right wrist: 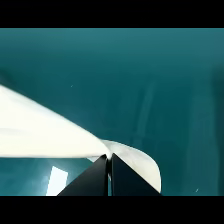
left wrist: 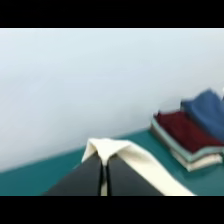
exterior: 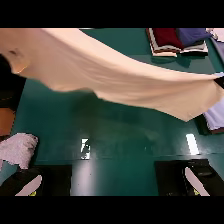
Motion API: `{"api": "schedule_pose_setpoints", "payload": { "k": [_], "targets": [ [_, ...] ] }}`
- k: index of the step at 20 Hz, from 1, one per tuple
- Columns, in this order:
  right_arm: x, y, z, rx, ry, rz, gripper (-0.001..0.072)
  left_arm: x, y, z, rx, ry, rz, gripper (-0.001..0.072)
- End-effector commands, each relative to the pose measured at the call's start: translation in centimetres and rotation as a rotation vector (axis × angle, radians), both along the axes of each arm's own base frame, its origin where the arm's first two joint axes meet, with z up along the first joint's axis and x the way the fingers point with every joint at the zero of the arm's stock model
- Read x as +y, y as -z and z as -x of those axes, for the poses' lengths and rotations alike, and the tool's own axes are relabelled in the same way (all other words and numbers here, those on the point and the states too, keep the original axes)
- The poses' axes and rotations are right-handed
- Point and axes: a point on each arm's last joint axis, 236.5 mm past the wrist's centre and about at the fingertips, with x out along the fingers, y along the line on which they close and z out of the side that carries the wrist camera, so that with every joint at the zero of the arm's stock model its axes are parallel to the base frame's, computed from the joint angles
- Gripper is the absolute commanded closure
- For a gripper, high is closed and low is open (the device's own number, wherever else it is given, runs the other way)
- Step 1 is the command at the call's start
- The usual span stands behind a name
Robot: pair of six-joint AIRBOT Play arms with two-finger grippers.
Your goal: Fold the shirts.
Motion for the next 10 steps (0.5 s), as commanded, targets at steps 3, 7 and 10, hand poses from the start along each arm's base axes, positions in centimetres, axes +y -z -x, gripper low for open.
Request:
{"api": "schedule_pose_setpoints", "payload": {
  "k": [3, 7, 10],
  "targets": [
    [0.0, 1.3, 0.1, 0.167, 0.017, -0.024, 0.0696, -0.2, 2.3, -3.0, 0.04, -0.009, -0.054, 0.0679],
    [1.8, 7.9, -2.6, 0.431, -0.042, -0.095, 0.0696, -1.3, 16.6, -14.8, 0.42, -0.011, -0.089, 0.0679],
    [0.8, 15.0, -6.0, 0.57, -0.026, -0.09, 0.0695, -2.4, 26.9, -22.8, 0.638, -0.004, -0.055, 0.0678]
  ]
}}
